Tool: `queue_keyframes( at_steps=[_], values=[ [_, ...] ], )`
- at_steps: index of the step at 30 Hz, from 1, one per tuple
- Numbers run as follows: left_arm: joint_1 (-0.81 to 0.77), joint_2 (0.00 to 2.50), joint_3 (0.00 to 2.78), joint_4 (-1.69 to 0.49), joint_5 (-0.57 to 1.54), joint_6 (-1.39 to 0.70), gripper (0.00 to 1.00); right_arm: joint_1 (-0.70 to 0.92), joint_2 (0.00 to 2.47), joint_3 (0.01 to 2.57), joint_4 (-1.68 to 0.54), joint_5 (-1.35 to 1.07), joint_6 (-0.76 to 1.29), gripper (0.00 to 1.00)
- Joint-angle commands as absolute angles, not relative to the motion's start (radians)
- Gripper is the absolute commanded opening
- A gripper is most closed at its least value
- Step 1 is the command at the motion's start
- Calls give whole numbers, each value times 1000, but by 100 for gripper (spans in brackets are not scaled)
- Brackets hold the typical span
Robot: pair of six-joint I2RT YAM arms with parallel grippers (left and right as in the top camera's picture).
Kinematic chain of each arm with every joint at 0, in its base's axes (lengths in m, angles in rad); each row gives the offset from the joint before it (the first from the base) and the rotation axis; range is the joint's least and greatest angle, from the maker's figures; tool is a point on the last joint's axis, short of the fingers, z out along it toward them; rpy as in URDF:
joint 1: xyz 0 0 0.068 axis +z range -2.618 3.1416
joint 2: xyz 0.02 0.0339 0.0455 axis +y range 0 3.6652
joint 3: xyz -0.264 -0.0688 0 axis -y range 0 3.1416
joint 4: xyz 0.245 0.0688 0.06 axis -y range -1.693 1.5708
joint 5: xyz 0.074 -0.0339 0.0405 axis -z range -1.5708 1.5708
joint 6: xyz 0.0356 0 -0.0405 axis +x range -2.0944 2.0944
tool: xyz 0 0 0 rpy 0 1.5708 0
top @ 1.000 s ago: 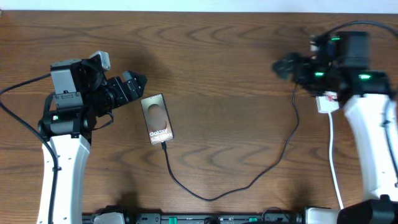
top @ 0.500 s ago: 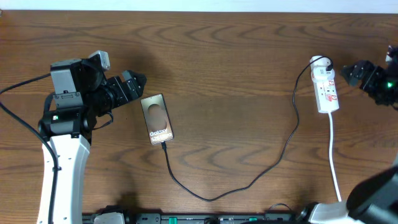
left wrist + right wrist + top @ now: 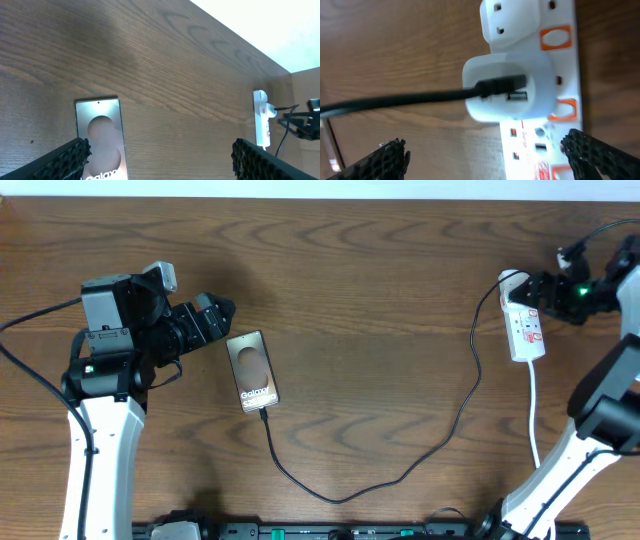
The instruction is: Plug charger to phone and switch on socket
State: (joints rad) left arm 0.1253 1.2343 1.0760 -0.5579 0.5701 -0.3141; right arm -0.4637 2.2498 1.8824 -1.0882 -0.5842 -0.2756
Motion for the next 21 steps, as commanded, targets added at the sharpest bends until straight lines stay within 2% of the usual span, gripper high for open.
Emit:
queue_keyframes(
  at_steps=[1, 21],
  values=[
    [128, 1229, 1079, -564, 552, -304, 93, -445, 2282, 1904, -1073, -596, -305, 99],
    [128, 1229, 1079, -575, 530, -304, 93, -413, 2310, 1903, -1049, -542, -266, 99]
  ],
)
